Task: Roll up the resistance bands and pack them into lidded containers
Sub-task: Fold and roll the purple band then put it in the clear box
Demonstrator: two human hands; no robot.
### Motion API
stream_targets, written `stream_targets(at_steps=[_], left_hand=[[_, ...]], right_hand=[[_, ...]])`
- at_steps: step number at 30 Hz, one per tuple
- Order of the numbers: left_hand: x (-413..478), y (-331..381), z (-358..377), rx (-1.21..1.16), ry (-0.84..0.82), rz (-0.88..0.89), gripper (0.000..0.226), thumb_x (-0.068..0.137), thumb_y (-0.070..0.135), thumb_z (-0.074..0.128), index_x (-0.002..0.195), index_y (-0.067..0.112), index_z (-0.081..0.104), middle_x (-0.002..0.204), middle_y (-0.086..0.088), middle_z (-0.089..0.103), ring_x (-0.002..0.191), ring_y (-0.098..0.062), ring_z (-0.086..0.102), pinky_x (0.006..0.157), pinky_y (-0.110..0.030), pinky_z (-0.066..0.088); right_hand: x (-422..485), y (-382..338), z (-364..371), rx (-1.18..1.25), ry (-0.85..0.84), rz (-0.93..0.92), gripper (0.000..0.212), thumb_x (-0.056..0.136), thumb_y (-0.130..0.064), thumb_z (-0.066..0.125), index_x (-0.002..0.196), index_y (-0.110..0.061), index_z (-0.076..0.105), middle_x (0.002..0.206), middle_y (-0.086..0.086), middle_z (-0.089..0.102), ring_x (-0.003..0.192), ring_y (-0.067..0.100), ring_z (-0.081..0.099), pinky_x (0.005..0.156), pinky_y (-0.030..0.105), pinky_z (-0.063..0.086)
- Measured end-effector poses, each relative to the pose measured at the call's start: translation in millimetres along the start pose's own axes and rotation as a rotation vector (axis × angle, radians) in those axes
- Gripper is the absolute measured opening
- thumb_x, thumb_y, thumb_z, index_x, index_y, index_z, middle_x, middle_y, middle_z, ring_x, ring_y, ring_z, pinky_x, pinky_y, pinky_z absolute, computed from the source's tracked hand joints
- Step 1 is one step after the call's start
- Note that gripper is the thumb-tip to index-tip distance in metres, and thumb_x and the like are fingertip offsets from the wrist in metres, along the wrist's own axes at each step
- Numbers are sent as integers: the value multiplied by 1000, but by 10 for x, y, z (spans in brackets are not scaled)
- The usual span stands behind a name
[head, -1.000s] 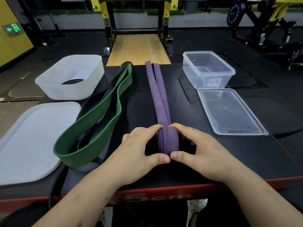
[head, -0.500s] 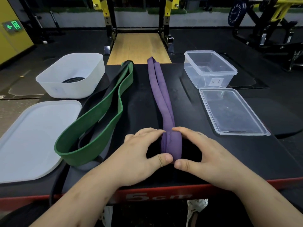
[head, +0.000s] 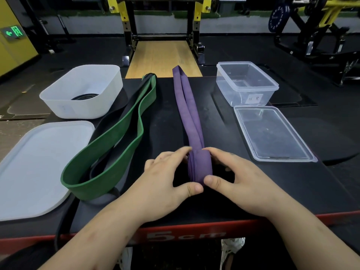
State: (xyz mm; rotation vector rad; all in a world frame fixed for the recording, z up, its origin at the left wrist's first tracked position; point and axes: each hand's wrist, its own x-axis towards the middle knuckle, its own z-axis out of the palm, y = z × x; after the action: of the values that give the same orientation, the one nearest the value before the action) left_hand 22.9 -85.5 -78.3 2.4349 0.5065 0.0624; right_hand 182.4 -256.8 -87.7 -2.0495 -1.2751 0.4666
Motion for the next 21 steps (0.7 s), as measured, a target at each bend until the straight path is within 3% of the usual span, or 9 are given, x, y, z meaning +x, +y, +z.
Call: stream_targets(at_steps=[4,7,11,15,21], left_hand=[[33,18,-15,-6,8,3,84,88,60,65,153,57,11,143,28,28,136,-3,21,104,-25,20],[61,25,-22,17,4,20,81,92,61,59,157,51,11,151,22,27,124,5,14,103,-23,18],[35,3,-37,1,0,7,84,87,68,59,156,52,15,150,23,29,127,0,20,103,-24,22],[-121,-34,21,-14,-26,37,88,73,86,49,151,52,28,139,28,36,129,-9,34,105,-27,33],[-146,24,35,14,-23,101,80,86,72,55,155,43,26,134,30,33,126,10,20,107,-19,22]], right_hand=[[53,-16,-3,19,-5,-8,80,79,-77,62,150,-48,39,140,-27,55,131,-9,48,109,25,44],[69,-31,-19,42,-28,-1,83,77,-71,69,150,-51,36,139,-29,55,129,-14,46,100,9,39],[40,-81,-38,41,-17,-16,70,81,-69,69,144,-53,45,133,-27,59,126,-8,52,97,13,39],[-99,-161,-28,48,21,-45,44,77,-67,65,119,-61,56,116,-37,61,112,-10,58,89,5,39],[-187,-57,-74,-30,-90,-39,83,74,-81,62,149,-52,41,140,-32,47,137,-5,41,107,23,39]])
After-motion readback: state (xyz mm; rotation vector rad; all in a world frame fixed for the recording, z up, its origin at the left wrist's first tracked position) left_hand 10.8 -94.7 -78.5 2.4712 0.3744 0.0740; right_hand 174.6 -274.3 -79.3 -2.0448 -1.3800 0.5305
